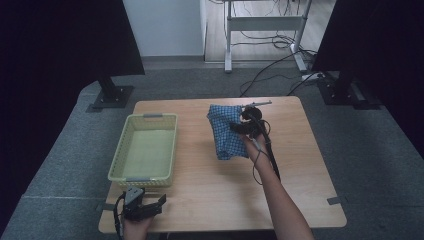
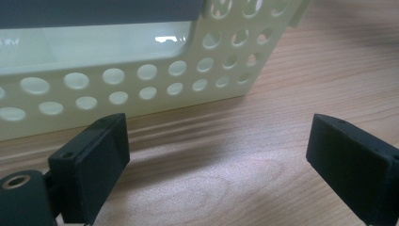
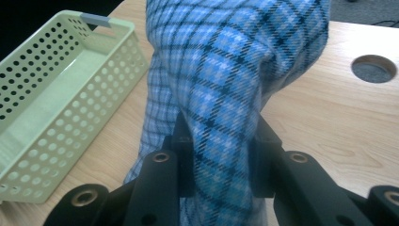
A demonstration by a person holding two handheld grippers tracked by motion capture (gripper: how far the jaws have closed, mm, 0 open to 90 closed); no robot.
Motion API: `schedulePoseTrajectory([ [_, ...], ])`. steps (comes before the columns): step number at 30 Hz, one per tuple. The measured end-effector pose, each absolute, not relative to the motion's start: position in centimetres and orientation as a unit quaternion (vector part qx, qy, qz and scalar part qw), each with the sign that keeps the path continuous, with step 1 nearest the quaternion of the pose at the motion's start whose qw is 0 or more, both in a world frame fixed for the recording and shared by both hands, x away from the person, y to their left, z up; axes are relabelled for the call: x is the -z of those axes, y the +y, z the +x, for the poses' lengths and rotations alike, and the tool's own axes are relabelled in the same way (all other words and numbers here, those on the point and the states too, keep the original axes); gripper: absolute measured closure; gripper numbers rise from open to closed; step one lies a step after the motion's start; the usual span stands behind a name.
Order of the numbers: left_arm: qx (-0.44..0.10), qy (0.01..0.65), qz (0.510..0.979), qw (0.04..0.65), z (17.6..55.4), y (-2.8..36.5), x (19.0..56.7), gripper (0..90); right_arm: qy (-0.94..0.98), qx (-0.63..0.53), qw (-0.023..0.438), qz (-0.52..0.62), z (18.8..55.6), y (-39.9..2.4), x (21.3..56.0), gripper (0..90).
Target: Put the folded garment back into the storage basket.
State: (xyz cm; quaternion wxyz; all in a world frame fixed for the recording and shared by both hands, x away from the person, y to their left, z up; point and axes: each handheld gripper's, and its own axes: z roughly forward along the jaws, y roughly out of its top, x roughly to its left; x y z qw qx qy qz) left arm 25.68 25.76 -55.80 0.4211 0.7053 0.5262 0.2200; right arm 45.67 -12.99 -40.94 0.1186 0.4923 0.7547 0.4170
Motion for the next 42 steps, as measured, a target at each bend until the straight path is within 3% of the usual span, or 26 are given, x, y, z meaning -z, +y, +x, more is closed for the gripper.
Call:
schedulePoseTrajectory([
  [42, -0.213, 0.523, 0.71, 0.421, 25.7, 25.7, 55.8, 7.0, 0.792, -0.425, 0.072, 0.432, 46.4, -0.5, 39.7, 69.8],
])
